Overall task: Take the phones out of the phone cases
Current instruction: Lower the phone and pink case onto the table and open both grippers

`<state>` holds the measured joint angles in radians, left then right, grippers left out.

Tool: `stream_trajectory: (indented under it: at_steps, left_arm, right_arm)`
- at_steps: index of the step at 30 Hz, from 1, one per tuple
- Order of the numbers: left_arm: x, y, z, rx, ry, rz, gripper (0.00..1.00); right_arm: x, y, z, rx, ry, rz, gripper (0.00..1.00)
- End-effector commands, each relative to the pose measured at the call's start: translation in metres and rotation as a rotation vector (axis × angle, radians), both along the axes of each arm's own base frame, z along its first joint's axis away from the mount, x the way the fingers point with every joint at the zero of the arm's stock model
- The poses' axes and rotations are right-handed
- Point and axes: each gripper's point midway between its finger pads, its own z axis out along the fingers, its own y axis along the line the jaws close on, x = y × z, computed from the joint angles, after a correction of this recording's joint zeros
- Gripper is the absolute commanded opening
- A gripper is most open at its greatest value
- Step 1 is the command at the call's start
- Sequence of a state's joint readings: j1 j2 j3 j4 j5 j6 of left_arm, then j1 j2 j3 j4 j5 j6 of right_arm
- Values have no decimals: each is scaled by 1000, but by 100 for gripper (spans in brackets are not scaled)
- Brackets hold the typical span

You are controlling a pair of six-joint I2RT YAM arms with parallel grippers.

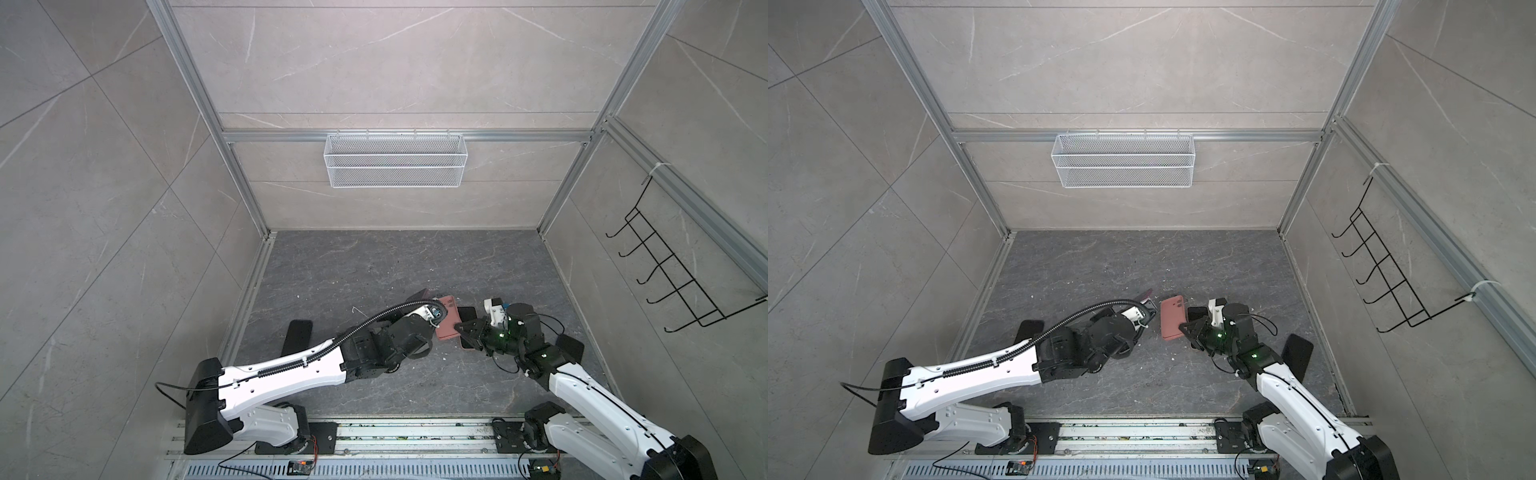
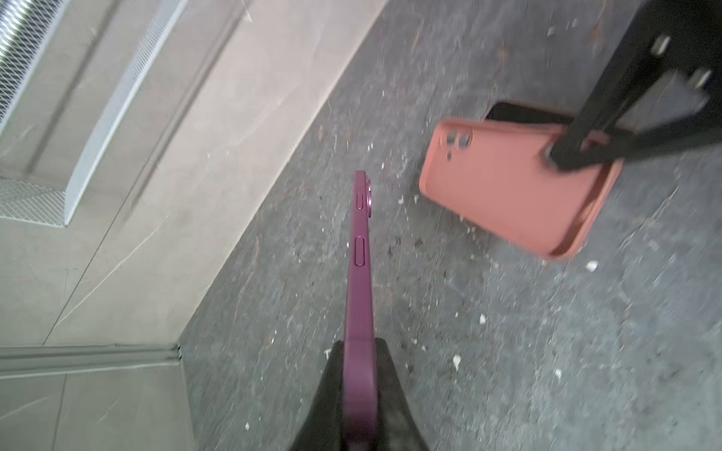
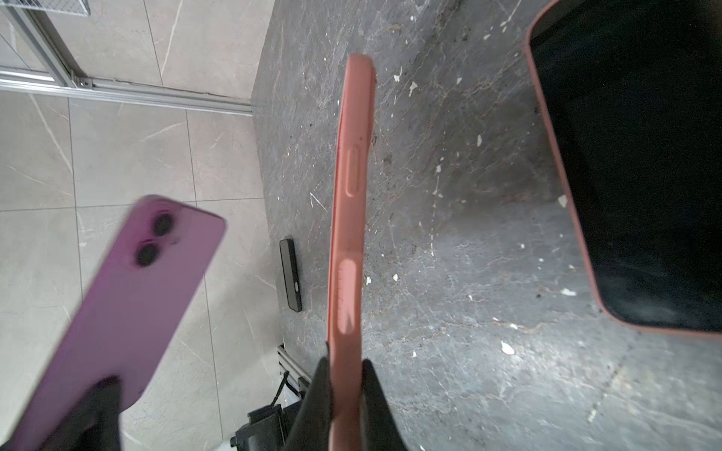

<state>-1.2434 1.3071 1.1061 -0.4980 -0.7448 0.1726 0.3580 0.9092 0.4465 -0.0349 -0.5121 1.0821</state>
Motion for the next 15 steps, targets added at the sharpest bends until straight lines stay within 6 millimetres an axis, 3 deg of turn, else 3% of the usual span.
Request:
stream_trajectory:
  at_steps: [1,6,15]
  left_arm:
    - [2,15,-10,34,-13,88,0]
    - [-8,14,-52,164,21,99,0]
    - [-18,5,-102,295,31,97,0]
  right_arm:
    - [-2,3,7,-13,-22,34,0]
    - [-4,12,5,-14,-23,63,0]
    - [-9,39,-31,-36,40,80,0]
